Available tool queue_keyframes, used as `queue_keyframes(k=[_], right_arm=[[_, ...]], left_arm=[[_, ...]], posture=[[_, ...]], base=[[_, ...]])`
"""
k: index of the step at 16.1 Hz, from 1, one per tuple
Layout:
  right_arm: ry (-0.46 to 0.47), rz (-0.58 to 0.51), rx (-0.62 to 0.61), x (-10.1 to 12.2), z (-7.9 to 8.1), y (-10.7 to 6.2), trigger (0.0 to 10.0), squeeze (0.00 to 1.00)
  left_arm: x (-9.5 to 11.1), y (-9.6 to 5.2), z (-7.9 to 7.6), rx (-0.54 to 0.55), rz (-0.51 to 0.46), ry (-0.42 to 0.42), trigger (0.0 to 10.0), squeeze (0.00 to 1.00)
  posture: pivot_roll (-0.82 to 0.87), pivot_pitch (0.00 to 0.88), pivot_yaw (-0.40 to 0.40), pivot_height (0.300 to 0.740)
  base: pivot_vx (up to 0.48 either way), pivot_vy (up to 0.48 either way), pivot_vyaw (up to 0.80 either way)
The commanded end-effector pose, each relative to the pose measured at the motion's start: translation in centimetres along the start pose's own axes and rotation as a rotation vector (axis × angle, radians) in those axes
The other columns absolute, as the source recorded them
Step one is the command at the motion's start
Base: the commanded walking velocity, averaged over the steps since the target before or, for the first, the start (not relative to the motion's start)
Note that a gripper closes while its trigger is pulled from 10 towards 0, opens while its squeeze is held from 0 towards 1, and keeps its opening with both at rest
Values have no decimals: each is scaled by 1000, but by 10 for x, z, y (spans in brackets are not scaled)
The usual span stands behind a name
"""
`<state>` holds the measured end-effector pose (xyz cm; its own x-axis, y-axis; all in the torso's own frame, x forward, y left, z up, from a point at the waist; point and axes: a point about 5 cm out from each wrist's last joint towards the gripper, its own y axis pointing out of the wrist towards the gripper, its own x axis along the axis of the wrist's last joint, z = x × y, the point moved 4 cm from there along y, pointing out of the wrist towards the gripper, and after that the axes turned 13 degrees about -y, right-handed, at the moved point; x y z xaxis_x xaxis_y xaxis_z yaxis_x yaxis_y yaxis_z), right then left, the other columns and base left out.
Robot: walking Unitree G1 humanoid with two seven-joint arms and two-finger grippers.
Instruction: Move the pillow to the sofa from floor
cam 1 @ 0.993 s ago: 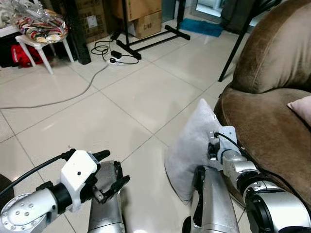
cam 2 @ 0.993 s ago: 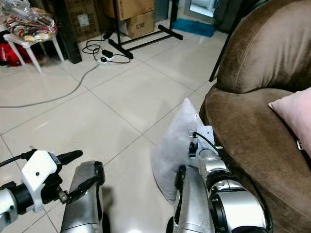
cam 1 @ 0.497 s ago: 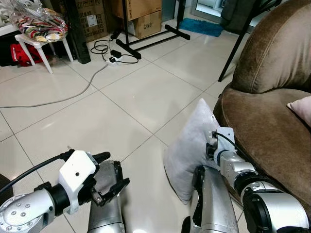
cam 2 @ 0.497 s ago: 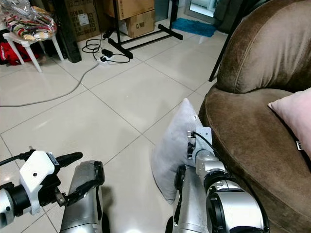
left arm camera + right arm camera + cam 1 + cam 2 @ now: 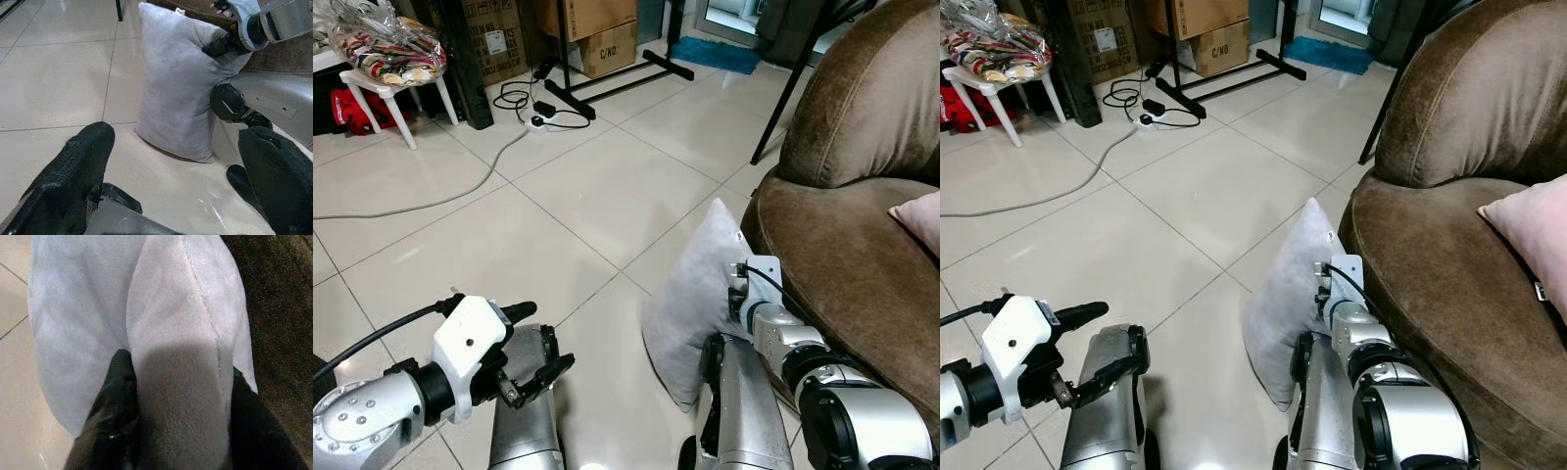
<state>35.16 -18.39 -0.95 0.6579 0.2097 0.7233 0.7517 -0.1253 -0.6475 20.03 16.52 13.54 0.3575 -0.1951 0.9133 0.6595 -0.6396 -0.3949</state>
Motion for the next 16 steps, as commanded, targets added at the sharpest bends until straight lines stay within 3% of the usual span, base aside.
queue_keyframes(k=[1,8,11,13,14,16], right_arm=[[6,41,31,-9,8,0,0,0],[7,28,76,-8,21,-1,0,0],[30,7,142,-9,39,-3,0,0],[67,-59,183,2,47,-4,0,0],[120,-87,198,8,48,-5,0,0],[187,-146,222,20,48,-7,0,0]], left_arm=[[-3,2,0,-13,15,-4,10000,251],[-2,4,4,5,3,4,10000,247],[0,11,11,52,-30,1,10000,243],[-1,11,26,154,-48,15,10000,243],[-3,10,41,262,-58,41,10000,239],[-1,12,50,335,-103,25,10000,243]], posture=[[221,18,-14,431],[228,0,-25,431],[214,0,-31,431],[200,0,-36,431],[179,0,-31,431],[140,0,-22,431]], base=[[0,0,0],[0,0,0],[0,0,0],[0,0,0],[0,0,0],[0,0,0]])
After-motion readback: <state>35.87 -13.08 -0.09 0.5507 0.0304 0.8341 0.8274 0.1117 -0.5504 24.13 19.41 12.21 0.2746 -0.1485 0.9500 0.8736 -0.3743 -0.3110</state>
